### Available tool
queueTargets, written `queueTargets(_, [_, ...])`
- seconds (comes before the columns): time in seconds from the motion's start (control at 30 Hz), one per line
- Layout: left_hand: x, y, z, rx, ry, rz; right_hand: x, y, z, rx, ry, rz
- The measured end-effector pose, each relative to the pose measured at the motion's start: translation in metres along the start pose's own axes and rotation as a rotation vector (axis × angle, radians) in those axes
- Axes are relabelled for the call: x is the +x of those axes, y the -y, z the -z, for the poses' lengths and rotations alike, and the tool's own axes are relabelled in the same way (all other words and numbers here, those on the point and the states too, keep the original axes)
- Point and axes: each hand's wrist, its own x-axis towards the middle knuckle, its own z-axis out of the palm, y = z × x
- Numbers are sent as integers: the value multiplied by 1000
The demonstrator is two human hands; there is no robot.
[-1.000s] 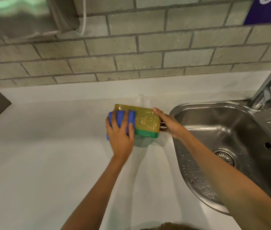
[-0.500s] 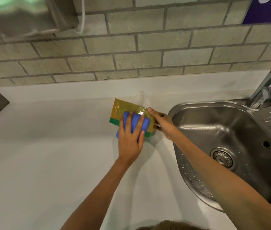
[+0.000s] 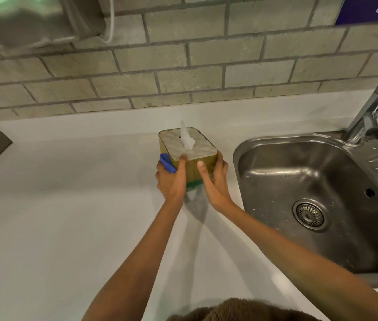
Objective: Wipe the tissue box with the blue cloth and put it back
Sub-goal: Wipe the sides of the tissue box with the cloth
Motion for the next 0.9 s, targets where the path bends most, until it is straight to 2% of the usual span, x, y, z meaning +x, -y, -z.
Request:
queueTargets(0.13, [2, 6, 7, -91, -36, 72, -19, -2, -10, -41, 44, 51])
queueTargets(0.33, [7, 8, 13, -153, -151, 24, -46, -2, -22, -63, 87, 77])
queueTargets(0.43, [2, 10, 7, -230, -195, 79, -55, 1, -26, -58, 114, 71])
queueTargets(0.57, [-6, 13, -3, -222, -206, 195, -62, 0, -26, -31, 171, 37])
queueTargets(0.67, [-3, 12, -4, -217, -179, 227, -67, -1, -27, -16, 212, 23])
queueTargets(0.77, [6, 12, 4, -251, -107, 179, -69, -3, -26, -21, 202, 51])
queueTargets(0.9, [26, 8, 18, -243, 9, 125, -48, -7, -5, -17, 43, 16])
